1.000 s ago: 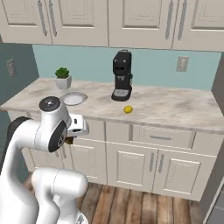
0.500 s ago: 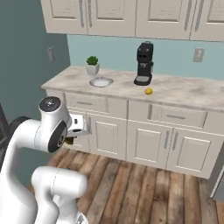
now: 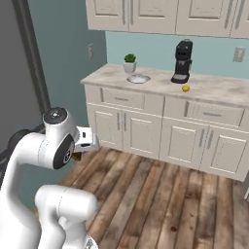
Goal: Place the sweet potato and lemon inside the fridge drawer. Close the drawer after placing the vegetables.
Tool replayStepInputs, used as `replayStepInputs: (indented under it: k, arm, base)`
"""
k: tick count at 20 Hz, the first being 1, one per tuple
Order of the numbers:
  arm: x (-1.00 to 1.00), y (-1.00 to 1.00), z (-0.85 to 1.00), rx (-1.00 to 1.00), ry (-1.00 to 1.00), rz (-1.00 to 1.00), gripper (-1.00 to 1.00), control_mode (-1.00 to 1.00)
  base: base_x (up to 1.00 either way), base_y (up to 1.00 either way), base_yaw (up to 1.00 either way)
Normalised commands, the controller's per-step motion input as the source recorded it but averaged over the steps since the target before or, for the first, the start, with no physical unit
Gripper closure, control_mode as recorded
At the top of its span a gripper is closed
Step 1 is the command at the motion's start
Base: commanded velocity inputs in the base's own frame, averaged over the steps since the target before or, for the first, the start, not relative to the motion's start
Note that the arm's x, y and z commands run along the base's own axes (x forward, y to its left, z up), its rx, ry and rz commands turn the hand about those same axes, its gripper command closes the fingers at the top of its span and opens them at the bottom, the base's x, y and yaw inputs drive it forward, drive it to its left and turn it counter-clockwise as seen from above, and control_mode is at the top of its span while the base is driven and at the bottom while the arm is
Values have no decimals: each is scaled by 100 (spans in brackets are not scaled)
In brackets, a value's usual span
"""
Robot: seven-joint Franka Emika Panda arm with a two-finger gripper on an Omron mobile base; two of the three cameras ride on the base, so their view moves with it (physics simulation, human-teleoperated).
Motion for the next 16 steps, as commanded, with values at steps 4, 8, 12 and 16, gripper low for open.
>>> replayStepInputs:
  k: [4,8,12,16]
  arm:
    - [0,0,0,0,0,0,100,100]
    - [0,0,0,0,0,0,100,100]
    - [0,0,0,0,0,0,100,100]
    - [0,0,0,0,0,0,100,100]
  base:
    - [-71,-56,-18]
    - [-43,-64,-59]
    - [-4,-86,-64]
    - [14,-100,-45]
